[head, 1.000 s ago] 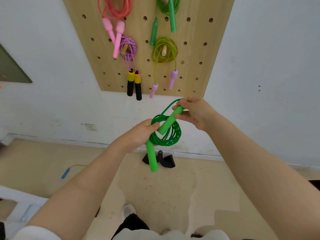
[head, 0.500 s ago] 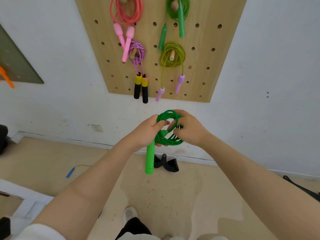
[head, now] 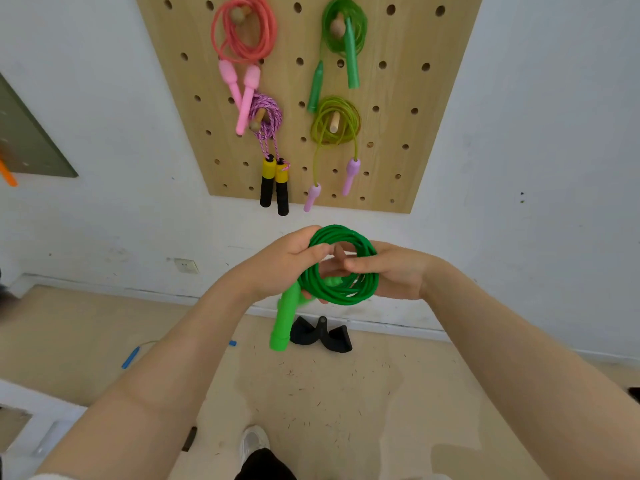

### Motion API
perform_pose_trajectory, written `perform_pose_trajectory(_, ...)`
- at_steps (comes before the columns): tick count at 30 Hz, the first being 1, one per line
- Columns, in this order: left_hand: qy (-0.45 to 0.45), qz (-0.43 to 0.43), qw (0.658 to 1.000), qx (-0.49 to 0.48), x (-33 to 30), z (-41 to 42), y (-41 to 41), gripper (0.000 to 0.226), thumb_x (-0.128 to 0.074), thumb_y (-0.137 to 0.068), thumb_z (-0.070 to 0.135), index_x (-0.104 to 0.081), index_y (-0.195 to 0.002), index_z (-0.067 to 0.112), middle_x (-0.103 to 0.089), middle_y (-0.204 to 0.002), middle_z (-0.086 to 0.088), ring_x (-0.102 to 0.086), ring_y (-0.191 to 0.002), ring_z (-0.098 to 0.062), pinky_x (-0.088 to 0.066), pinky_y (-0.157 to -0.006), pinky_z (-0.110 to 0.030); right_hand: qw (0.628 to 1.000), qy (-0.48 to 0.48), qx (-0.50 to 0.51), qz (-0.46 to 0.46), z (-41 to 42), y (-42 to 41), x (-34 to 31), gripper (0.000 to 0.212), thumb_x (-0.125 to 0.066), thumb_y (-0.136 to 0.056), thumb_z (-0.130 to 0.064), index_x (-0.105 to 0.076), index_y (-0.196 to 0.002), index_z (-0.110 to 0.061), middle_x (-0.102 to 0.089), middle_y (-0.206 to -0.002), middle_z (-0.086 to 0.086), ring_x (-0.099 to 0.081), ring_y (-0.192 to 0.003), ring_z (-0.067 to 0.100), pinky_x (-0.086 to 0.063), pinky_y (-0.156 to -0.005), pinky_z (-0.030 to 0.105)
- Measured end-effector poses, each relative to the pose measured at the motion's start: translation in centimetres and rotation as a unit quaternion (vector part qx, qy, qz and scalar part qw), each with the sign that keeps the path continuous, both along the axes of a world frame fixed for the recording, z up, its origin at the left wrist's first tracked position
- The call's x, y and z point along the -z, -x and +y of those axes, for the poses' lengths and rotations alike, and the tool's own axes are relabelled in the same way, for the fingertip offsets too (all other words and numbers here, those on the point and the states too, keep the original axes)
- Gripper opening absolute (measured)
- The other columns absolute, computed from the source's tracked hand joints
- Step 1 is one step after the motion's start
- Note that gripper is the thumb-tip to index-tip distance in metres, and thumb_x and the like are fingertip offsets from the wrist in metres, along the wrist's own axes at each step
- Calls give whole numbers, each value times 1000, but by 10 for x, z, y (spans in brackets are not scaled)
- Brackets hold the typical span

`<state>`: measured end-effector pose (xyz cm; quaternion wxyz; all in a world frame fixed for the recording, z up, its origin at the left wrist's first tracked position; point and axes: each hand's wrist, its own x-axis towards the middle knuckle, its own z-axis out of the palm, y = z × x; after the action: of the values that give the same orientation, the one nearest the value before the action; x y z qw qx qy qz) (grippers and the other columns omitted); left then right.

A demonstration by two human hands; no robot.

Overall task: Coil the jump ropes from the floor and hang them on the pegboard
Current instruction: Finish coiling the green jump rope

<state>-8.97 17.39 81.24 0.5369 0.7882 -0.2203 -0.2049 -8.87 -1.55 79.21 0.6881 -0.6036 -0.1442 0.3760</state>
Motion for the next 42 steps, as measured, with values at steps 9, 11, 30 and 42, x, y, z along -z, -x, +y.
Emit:
perform_pose_trajectory(9, 149, 25, 981, -123, 5, -4, -3, 17, -33, -101, 14, -50, -102, 13, -61, -86, 6, -65, -51, -17, -51, -44, -26, 980, -51, 173, -87, 19, -10, -12, 38, -57, -86, -8, -50, -123, -2, -64, -90, 13, -63, -84, 25, -54, -69, 27)
perform_pose_trajectory(11, 152, 8, 978, -143, 6, -6, -6, 17, -32, -101, 14, -49, -102, 12, -57, -89, 5, -63, -48, -18, -46, -42, -23, 979, -132, 154, -15, 11, -11, -8, 61, -52, -83, -47, -48, -124, -2, -65, -80, 11, -61, -75, 24, -52, -73, 32)
perform_pose_trajectory(30, -68, -59, 985, -150, -12, -31, -38, 32, -38, -100, 26, -43, -129, 15, -48, -77, -1, -56, -38, -11, -41, -37, -19, 980, 31, 198, -8, -10, -30, -39, 59, -17, -95, -58, -56, -114, -18, -63, -82, 7, -61, -76, 19, -50, -76, 32)
perform_pose_trajectory(42, 229, -122, 945, -197, -100, -44, -99, 4, -60, -89, 17, -61, -93, 19, -68, -85, 4, -64, -77, -10, -51, -80, -31, 903, -30, 326, -279, -15, -77, -125, 18, -49, -94, -7, -51, -109, -17, -65, -72, -4, -61, -61, 6, -49, -55, 19)
